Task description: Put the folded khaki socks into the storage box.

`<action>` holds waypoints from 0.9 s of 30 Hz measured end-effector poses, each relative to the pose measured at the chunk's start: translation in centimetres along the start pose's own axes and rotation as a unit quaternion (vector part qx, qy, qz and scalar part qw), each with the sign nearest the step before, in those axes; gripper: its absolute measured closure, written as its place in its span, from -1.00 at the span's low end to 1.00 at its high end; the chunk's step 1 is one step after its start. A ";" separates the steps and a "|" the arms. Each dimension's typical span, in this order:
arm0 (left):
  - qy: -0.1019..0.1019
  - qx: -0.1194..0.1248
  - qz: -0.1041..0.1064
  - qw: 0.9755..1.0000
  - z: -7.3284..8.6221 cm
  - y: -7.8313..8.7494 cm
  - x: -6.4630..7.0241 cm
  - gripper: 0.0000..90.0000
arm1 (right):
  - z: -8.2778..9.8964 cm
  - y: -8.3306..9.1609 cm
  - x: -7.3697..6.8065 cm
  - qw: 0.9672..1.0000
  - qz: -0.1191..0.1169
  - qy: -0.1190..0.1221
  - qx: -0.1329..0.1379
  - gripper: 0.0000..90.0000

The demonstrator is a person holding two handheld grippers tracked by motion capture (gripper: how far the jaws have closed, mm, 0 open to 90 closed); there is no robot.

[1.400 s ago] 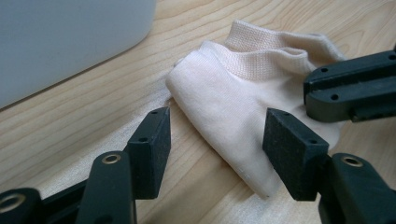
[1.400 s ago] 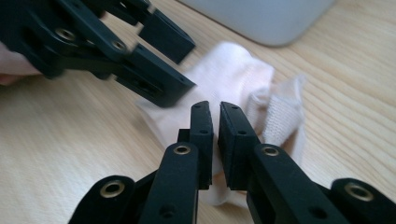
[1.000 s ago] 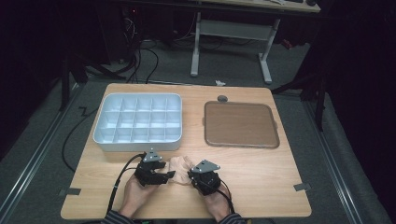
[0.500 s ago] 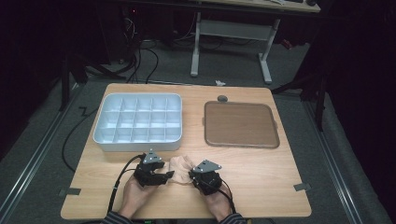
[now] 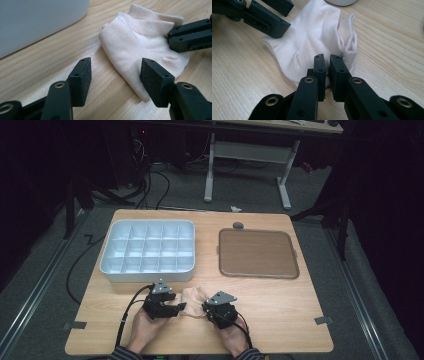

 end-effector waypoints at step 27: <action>0.063 -0.009 0.023 0.998 -2.0 -1.6 -0.7 0.17 | -1.5 0.2 -1.9 0.999 -0.026 0.017 0.021 0.89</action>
Point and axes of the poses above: each handheld gripper's, and its own axes: y roughly backward along the jaws, z roughly out of its underside, x roughly to its right, the point moved 2 cm from there along -y, roughly forward along the jaws, and after that the axes turned 10 degrees about -z, right-handed, at the moved point
